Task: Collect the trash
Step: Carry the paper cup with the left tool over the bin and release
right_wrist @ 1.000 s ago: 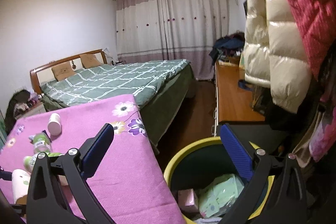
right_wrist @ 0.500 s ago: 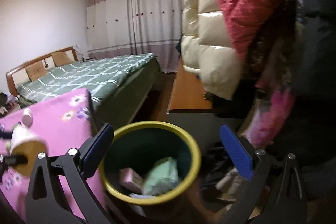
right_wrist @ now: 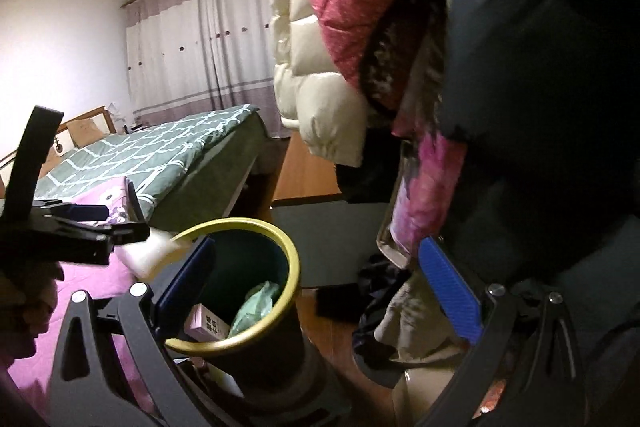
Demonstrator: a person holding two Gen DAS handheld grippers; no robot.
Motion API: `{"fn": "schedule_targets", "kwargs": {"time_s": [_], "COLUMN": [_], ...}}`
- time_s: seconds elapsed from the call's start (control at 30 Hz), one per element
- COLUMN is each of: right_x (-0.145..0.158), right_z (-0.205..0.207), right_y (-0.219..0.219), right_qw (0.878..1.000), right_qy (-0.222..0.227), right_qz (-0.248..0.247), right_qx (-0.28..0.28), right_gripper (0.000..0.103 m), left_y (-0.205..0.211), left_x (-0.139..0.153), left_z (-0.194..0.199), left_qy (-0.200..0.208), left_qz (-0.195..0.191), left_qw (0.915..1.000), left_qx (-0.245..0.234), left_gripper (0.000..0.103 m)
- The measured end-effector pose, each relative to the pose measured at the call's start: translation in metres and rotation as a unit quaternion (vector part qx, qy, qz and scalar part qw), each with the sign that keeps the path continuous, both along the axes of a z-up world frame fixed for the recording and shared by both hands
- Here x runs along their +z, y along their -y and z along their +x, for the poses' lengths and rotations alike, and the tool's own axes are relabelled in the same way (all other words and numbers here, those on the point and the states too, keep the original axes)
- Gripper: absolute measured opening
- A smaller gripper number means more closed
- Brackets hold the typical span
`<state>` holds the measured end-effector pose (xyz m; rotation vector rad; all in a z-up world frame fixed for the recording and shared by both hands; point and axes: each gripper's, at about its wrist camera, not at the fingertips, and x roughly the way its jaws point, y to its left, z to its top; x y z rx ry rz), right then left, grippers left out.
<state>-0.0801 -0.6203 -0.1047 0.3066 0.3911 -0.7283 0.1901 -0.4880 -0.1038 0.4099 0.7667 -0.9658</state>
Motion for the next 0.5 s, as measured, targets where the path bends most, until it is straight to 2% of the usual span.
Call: {"fn": "schedule_targets", "kwargs": {"time_s": [0.07,0.17,0.3,0.37,0.5], "right_x": [-0.002,-0.003,-0.002,-0.001,0.007], "right_z": [0.003,0.016,0.040,0.051,0.087], "right_y": [-0.002,-0.011,-0.029,-0.037,-0.063], "right_qw": [1.000,1.000,0.997,0.996,0.989], "right_qy": [-0.002,-0.008,-0.012,-0.014,-0.019], "right_qz": [0.005,0.006,0.012,0.010,0.008], "right_qx": [0.005,0.028,0.071,0.088,0.147], "right_gripper": [0.097,0.097,0.096,0.097,0.097], "left_y": [-0.016,-0.057,-0.140,-0.195,-0.294], "left_x": [0.007,0.024,0.044,0.049,0.048], "left_z": [0.002,0.001,0.001,0.004,0.014], "left_qy": [0.000,0.021,0.053,0.068,0.091], "left_qz": [-0.014,-0.038,-0.074,-0.087,-0.107], "left_qw": [0.9998,0.9982,0.9893,0.9796,0.9511], "left_qx": [0.014,0.042,0.114,0.168,0.275], "left_gripper": [0.098,0.098,0.098,0.098,0.098]}}
